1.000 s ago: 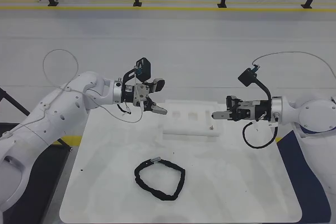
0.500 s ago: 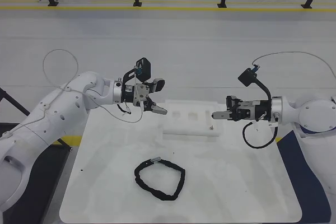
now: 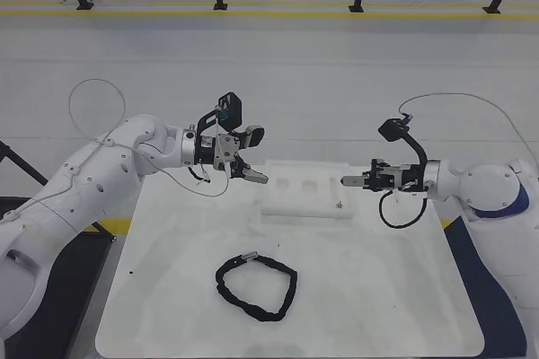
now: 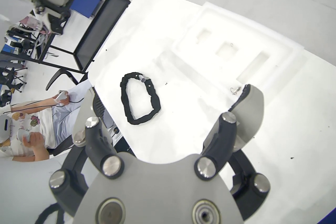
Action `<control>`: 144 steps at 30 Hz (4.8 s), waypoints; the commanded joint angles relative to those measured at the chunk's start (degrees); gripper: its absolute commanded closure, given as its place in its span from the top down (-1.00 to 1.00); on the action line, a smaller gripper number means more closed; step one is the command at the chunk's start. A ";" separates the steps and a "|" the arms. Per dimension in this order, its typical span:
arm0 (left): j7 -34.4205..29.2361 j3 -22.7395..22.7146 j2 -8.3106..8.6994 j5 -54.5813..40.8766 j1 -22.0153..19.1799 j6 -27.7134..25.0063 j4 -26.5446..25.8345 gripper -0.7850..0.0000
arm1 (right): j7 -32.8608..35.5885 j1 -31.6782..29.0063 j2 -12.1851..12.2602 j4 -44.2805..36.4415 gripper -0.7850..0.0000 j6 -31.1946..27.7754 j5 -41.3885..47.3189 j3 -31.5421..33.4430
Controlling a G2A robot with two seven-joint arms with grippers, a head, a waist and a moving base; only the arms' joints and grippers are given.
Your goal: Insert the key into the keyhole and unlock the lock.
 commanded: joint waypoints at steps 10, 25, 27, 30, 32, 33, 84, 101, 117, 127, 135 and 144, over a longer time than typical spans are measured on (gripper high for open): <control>-0.04 0.00 0.00 -0.02 0.00 0.00 0.00 1.00 | -3.03 7.27 -3.50 8.78 1.00 6.41 -10.95 -13.64; -0.04 0.00 0.00 -0.02 0.00 0.00 0.00 1.00 | -6.48 14.78 -10.87 25.41 1.00 13.58 -13.69 -27.92; -0.04 0.00 0.00 -0.02 0.00 0.00 0.00 1.00 | -6.98 15.62 -11.83 27.56 0.94 13.42 -13.45 -28.99; -0.04 0.00 0.00 -0.02 0.00 0.00 0.00 1.00 | -7.54 16.83 -13.24 30.95 0.78 13.36 -12.95 -30.32; -0.04 0.00 0.00 -0.02 0.00 0.00 0.00 1.00 | -7.63 17.53 -14.17 33.08 0.61 13.02 -12.60 -31.19; -0.04 0.00 0.00 -0.02 0.00 0.00 0.00 1.00 | -7.67 17.87 -14.63 34.16 0.58 12.88 -12.44 -31.60; -0.04 0.00 0.00 -0.02 0.00 0.00 0.00 1.00 | -7.89 26.30 -30.34 65.64 -1.00 15.68 -15.30 -38.13; -0.04 0.00 0.00 -0.02 0.00 0.00 0.00 1.00 | -0.94 31.42 -29.59 65.93 -1.00 13.60 -14.88 -34.87; -0.04 0.00 0.00 -0.02 0.00 0.00 0.00 1.00 | 11.82 29.74 -21.25 50.17 -1.00 8.02 -3.13 -21.13; -0.04 0.00 0.00 -0.02 0.00 0.00 0.00 1.00 | 18.91 13.57 -12.47 16.97 -1.00 16.11 3.92 -2.12; -0.04 0.00 0.00 -0.02 0.00 0.00 0.00 1.00 | 20.08 1.59 -9.44 -0.18 -1.00 19.32 13.94 10.17; -0.04 0.00 0.00 -0.02 0.00 0.00 0.00 1.00 | 15.02 -4.07 -8.16 -3.52 -1.00 21.28 17.19 15.06</control>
